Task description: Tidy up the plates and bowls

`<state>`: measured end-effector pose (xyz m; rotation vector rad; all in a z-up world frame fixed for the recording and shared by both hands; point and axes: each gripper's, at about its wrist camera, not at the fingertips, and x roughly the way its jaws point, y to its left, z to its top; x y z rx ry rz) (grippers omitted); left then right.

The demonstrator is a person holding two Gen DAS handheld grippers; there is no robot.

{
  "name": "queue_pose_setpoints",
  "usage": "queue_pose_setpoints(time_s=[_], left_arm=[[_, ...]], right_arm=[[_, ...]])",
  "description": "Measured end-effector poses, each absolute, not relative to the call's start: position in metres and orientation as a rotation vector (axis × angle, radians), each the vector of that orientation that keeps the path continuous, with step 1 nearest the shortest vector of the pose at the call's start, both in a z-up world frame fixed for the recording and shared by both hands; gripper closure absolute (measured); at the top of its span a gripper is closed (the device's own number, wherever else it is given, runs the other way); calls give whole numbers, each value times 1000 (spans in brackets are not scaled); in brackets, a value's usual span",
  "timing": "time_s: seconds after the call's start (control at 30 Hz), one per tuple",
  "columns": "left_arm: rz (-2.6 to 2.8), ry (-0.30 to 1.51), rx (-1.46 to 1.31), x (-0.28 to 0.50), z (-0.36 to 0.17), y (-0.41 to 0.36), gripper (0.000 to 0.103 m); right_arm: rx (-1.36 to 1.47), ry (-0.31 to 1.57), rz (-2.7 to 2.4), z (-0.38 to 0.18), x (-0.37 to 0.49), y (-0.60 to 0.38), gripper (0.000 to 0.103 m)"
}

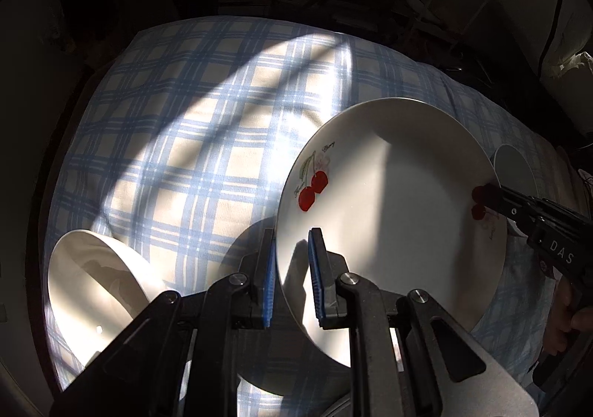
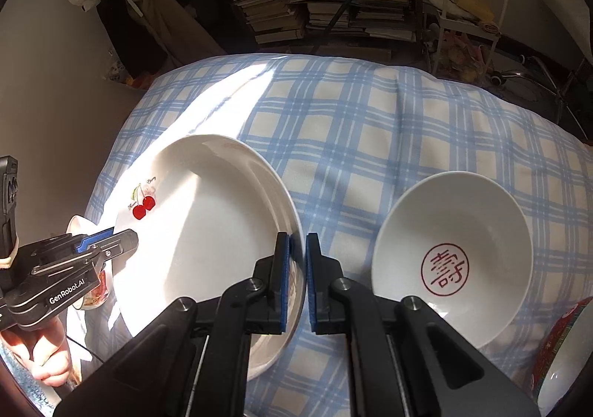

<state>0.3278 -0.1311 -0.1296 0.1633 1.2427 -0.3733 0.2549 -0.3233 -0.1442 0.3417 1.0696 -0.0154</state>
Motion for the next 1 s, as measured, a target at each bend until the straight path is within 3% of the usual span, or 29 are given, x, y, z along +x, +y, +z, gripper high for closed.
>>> queue_pose_setpoints(time_s=[0.5,0.97,1.0], left_arm=[[-393,1239,204,250,-107,-114,87],[-391,1291,223,179,-130,-97,87],[-401,1236,216,175,-133,-94,87]], right_arm=[[354,1047,-21,-121,171,-303,93],[297,1100,-38,-133,101,-279,93],[299,1100,-38,-134,97,-278,93]])
